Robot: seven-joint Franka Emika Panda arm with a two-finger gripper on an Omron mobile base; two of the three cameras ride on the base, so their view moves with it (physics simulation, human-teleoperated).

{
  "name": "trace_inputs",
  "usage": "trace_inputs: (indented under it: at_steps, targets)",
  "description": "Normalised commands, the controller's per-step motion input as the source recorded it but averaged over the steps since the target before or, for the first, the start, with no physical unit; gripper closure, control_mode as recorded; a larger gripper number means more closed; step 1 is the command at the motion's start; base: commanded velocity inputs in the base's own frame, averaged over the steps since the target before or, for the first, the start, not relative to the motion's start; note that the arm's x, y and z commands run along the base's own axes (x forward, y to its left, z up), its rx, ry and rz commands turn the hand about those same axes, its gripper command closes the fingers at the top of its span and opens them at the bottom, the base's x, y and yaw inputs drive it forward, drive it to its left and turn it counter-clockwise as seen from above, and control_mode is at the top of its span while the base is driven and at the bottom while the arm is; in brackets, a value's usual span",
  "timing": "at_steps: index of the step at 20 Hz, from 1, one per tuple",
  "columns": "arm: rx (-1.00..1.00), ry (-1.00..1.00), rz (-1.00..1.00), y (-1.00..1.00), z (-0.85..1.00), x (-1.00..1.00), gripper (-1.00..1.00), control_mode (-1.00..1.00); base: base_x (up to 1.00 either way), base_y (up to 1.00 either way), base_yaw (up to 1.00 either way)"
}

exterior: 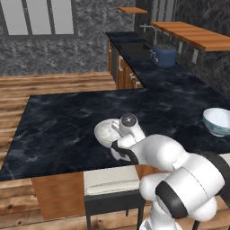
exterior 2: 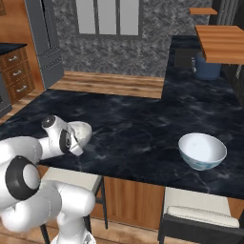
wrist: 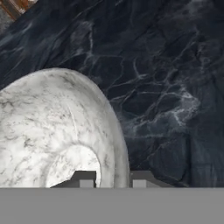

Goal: Pick up the bowls from the cabinet and place each bowl in front of a stool on the dining counter.

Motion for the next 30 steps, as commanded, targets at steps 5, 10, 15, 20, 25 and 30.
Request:
trace_inputs:
  at_steps: [5,10,15,20,25,30]
  targets:
    - [0.0,0.0,-0.11,-0.19,0.44,-0.49,-1.0,-1.0,0.0,0.0,0.0]
    - [0.0,0.0,-0.09,-0.17,0.48,-0.27,-1.0,-1.0,0.0,0.0,0.0]
    - [0.0,0.0,-0.04,-0.14,0.87,-0.43,-1.0,-1.0,0.0,0.0,0.0]
    - [0.0,0.0,0.0,-0.09,1.0,-0.43,-1.0,-1.0,0.0,0.0,0.0]
    - [0.01,-0.08,-0.01,-0.02,0.91,-0.65,-1.0,-1.0,0.0,0.0,0.0]
    - [-0.03,-0.25,-0.04,0.14,0.64,-0.85,-1.0,-1.0,0.0,0.0,0.0]
